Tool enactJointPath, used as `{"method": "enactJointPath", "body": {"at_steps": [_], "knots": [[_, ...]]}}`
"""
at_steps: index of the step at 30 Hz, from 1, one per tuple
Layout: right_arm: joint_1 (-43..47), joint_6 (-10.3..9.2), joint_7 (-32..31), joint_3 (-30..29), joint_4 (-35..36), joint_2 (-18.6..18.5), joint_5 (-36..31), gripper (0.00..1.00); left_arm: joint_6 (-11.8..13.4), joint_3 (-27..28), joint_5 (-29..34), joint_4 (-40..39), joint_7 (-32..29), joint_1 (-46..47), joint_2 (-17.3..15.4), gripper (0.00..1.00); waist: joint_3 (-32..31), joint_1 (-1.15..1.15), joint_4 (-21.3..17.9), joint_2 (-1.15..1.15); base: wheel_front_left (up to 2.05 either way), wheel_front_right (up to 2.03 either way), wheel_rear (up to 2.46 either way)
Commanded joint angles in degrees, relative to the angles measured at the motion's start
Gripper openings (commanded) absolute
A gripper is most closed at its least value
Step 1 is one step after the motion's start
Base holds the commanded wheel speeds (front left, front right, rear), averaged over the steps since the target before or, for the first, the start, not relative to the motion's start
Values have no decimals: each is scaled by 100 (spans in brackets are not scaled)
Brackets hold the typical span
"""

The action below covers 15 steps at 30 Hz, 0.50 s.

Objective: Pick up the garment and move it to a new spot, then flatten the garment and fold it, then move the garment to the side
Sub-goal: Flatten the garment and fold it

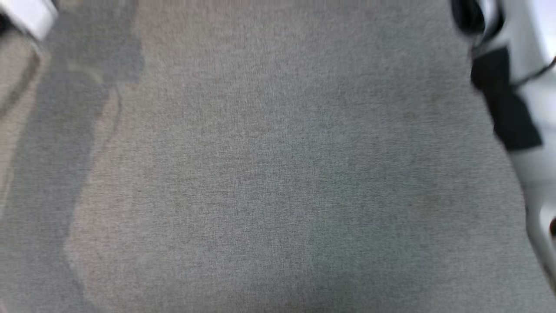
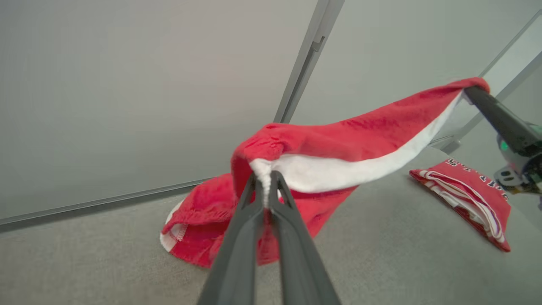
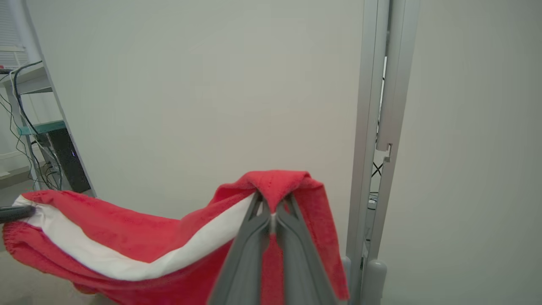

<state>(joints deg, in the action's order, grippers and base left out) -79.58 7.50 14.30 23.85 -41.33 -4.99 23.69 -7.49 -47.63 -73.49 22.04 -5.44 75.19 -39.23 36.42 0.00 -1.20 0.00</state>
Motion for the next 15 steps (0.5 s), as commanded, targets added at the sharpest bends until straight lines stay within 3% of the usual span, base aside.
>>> {"method": "enactJointPath", "body": {"at_steps": [1, 7, 15], "knots": [[473, -1, -6, 171, 137, -143, 215, 0, -1, -208, -88, -75, 147, -391, -146, 0, -367, 0, -44, 0, 0, 0, 0], [2017, -1, -900, 869, 933, -696, 1179, 0, -1, -813, -503, -183, 354, -1652, -314, 0, -1172, 0, -146, 0, 0, 0, 0], [4070, -1, -2157, 1159, 2493, -1921, 2102, 0, 62, -1552, -534, -753, 441, -3116, -415, 0, -2104, 0, -86, 0, 0, 0, 0]]}}
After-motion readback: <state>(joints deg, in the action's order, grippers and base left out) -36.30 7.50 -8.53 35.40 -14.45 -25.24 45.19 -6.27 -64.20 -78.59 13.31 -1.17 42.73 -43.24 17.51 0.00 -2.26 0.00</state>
